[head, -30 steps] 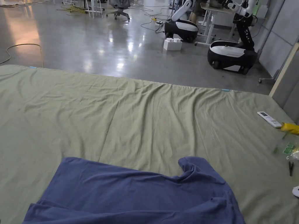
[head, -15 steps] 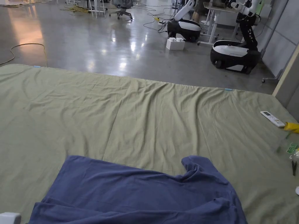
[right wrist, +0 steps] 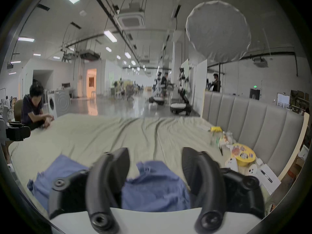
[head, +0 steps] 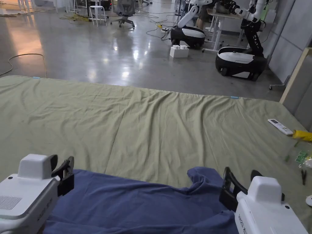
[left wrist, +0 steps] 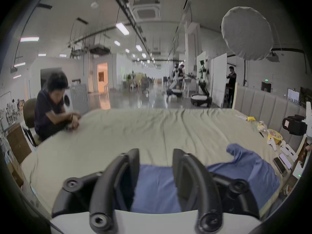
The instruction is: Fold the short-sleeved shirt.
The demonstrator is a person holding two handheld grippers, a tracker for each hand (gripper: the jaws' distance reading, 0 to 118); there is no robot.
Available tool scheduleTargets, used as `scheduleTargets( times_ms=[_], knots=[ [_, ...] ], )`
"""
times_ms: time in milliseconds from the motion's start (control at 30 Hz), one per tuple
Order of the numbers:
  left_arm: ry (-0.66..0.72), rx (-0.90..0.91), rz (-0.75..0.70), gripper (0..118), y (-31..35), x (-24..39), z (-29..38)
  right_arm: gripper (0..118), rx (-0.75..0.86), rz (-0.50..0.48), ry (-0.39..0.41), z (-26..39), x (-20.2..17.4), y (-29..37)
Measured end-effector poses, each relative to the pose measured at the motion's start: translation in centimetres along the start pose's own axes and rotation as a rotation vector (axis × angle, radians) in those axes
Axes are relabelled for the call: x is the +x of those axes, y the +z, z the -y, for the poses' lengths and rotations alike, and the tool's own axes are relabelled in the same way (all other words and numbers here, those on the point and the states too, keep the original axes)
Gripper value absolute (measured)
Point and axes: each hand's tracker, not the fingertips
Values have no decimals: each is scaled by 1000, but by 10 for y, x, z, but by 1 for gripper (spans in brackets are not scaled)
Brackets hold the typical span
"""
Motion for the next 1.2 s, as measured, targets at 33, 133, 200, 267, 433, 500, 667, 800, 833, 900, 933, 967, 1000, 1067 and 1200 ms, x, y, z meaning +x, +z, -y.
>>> scheduleTargets(
  times_ms=[33,133,200,267,433,500,667,800,833,900,933,967,1000,1067,1200],
  knots=[
    [-16,18,-5,21,1,4,-5,45,34,3,13,-4,-3,-1],
    [-39,52,2,8,5,13,-12,10,45,3,-6,-7,-9,-1],
    [-43,74,-5,5,7,15,-13,5,53,3,-8,-9,-11,-3],
    [-35,80,-13,5,9,16,-13,2,56,-2,-17,-7,-12,-4],
    [3,52,-27,3,5,4,-5,2,90,0,46,-7,-21,-9],
    [-3,-2,-27,3,-6,-6,-1,2,75,-8,42,-5,-22,-12],
    [38,-208,-10,3,-59,-39,13,2,40,-26,65,-1,-23,-23],
    [92,-396,68,3,-115,-65,28,2,6,-39,99,8,-23,-32],
    [102,-443,74,3,-130,-69,31,2,-10,-39,106,11,-22,-35],
    [99,-471,96,3,-154,-75,38,2,-35,-41,110,16,-21,-41],
    [91,-524,102,3,-169,-77,41,2,-54,-37,111,20,-20,-44],
    [88,-544,110,4,-180,-78,43,2,-67,-34,112,22,-19,-46],
    [89,-551,118,6,-191,-77,45,2,-84,-31,106,25,-17,-49],
    [92,-623,123,22,-215,-77,51,2,-106,-23,104,30,-15,-55],
    [103,-712,135,66,-253,-74,69,2,-148,-5,112,38,-11,-65]
  ],
)
